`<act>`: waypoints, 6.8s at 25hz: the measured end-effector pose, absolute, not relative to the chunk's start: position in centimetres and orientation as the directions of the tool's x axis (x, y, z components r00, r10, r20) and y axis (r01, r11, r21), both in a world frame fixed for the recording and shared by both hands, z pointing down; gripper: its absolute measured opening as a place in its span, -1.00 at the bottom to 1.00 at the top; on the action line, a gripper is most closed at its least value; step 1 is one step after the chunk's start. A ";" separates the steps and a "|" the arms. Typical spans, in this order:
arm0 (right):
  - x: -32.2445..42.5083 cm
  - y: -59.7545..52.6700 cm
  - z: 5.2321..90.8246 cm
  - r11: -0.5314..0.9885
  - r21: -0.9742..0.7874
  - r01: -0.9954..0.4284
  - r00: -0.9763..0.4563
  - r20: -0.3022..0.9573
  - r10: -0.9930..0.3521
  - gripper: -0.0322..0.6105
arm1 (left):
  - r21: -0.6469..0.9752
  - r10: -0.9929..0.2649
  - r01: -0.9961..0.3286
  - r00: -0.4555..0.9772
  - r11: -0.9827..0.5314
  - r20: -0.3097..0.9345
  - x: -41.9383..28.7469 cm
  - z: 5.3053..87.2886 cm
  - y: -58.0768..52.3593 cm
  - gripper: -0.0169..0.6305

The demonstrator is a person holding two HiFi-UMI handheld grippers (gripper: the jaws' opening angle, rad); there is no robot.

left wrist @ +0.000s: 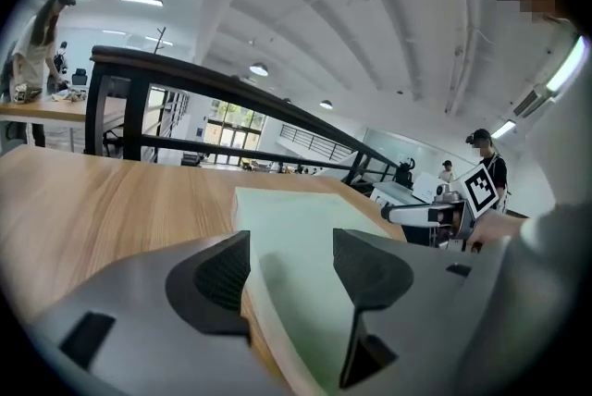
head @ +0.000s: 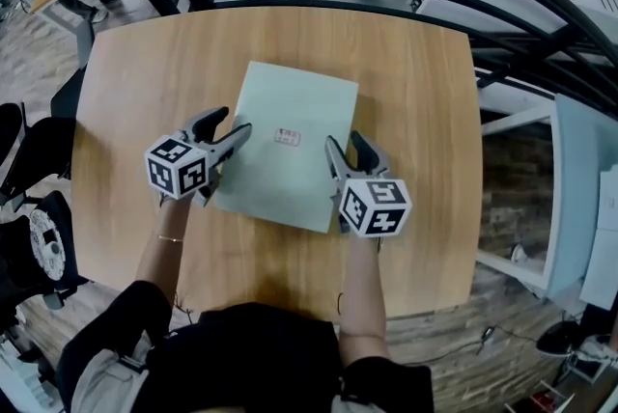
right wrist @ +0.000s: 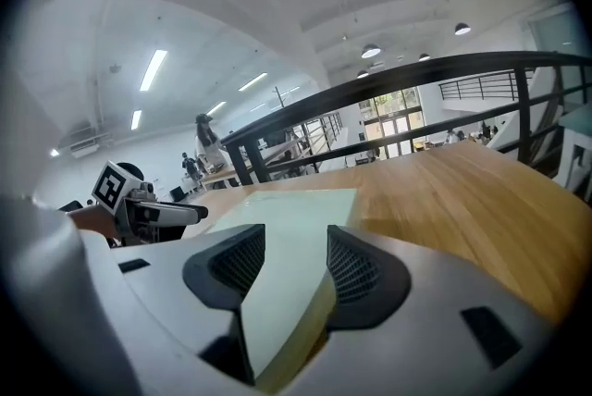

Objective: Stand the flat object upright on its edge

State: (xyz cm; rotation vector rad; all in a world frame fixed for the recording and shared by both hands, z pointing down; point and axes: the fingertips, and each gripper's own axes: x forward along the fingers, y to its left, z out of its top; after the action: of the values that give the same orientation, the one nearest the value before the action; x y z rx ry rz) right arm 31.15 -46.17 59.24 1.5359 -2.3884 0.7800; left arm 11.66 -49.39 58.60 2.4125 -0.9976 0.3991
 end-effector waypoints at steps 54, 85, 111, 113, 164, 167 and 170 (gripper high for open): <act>31.5 -42.7 51.6 0.286 -0.350 -0.892 -0.400 0.318 -0.859 -0.33 | 0.258 -0.613 -0.729 0.677 -0.634 0.407 11.7 50.6 -46.1 -0.14; 32.0 -42.0 44.8 0.322 -0.276 -0.906 -0.376 0.175 -0.910 -0.33 | 0.218 -0.695 -0.734 0.679 -0.643 0.237 12.0 43.8 -44.7 -0.15; 31.4 -36.0 45.4 0.310 -0.209 -0.927 -0.349 0.183 -0.919 -0.33 | 0.108 -0.686 -0.719 0.690 -0.687 0.233 11.6 44.7 -38.5 -0.15; 31.3 -35.7 45.5 0.313 -0.208 -0.927 -0.351 0.181 -0.919 -0.33 | 0.105 -0.682 -0.715 0.694 -0.692 0.230 11.5 44.7 -38.3 -0.15; 27.8 -27.2 42.0 0.368 -0.178 -0.913 -0.394 0.145 -0.908 -0.69 | 0.095 -0.641 -0.660 0.749 -0.746 0.168 10.2 41.4 -30.3 -0.39; 28.1 -26.4 41.4 0.394 -0.182 -0.901 -0.420 0.136 -0.897 -0.73 | 0.111 -0.652 -0.671 0.739 -0.733 0.170 10.9 41.3 -29.1 -0.60; 28.1 -25.1 40.5 0.422 -0.192 -0.886 -0.447 0.106 -0.888 -0.76 | 0.101 -0.657 -0.678 0.733 -0.728 0.177 11.7 41.3 -27.8 -0.76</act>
State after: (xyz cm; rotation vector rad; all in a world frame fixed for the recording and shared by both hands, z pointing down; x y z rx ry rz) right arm 28.05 -25.07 40.52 1.6584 -2.6590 0.3472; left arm 11.69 -27.82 41.29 2.7751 -1.0768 0.1928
